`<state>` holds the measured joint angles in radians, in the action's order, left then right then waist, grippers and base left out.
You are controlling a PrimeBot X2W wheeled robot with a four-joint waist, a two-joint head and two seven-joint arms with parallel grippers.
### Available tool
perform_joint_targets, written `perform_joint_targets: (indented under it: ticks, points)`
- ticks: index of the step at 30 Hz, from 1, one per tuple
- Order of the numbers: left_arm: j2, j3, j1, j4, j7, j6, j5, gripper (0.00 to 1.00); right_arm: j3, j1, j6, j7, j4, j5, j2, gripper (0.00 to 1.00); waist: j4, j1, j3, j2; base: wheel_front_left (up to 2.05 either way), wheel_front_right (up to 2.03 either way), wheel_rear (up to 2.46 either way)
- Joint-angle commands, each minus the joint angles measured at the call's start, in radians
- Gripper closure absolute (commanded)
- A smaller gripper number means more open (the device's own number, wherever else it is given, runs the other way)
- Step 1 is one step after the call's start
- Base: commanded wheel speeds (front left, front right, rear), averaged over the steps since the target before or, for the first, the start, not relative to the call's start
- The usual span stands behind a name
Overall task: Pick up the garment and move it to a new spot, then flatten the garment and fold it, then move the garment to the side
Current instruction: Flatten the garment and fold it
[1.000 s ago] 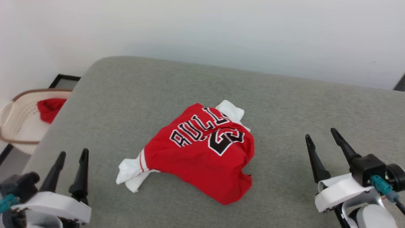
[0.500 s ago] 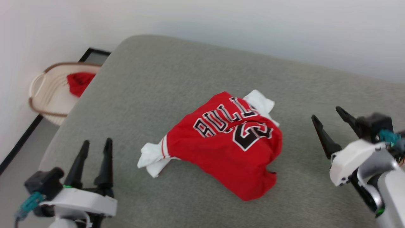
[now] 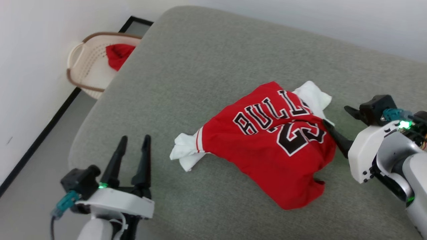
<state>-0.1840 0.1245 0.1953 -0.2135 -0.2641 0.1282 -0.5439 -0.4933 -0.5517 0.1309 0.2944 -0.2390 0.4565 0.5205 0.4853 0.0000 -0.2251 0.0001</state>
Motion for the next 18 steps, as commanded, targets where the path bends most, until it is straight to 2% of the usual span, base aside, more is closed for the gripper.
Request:
perform_joint_targets:
  ticks: [1,10,18]
  points:
    - [0.004,0.007,0.012,0.004,0.001,0.003,-0.001,0.00,-0.007,-0.016,0.000,0.005,-0.007,0.004,0.007,0.00,0.033,0.0000,-0.030,-0.0001,0.00,0.00,0.00]
    - [0.013,0.054,0.024,0.011,0.001,0.003,-0.027,0.00,-0.089,-0.099,0.000,0.104,-0.076,0.039,0.052,0.00,0.088,0.0000,-0.073,-0.0001,0.00,0.00,0.00]
    - [0.028,0.055,0.026,0.025,0.001,0.003,-0.039,0.00,-0.155,-0.164,0.000,0.225,-0.166,0.063,0.044,0.00,0.094,0.0000,-0.108,-0.0001,0.00,0.00,0.00]
